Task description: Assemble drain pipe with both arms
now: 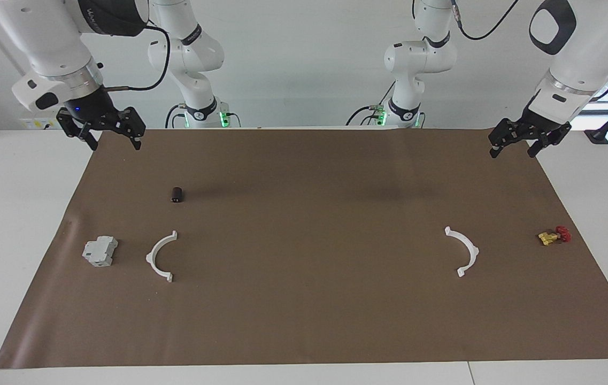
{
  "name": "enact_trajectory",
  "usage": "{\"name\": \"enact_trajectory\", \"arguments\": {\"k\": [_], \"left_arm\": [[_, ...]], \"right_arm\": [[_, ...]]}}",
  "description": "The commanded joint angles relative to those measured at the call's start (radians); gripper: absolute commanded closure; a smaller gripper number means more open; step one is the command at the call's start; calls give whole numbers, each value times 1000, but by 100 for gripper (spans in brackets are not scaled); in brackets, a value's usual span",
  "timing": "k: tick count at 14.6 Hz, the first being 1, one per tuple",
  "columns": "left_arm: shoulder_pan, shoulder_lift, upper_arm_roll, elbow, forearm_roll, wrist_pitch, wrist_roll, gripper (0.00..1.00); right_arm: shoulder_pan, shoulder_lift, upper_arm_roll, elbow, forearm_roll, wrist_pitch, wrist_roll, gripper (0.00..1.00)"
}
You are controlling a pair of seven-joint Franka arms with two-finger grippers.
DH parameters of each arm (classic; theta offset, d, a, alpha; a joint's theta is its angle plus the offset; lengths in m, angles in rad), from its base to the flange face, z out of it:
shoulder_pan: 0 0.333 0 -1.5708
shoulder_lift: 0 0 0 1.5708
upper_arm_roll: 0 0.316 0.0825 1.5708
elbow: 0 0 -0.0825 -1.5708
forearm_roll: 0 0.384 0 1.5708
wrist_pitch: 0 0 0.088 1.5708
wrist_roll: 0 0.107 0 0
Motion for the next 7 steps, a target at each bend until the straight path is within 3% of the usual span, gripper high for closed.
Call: {"name": "enact_trajectory", "arguments": {"k": [1,7], "left_arm": [[-2,-13,0,-6,19,-10,2,0],[-2,-13,1,-6,19,-11,2,0]], "right_arm": [[-3,-9,4,-3,13,-13,7,0],[-3,-29,3,-39,11,-12,4,0]]}}
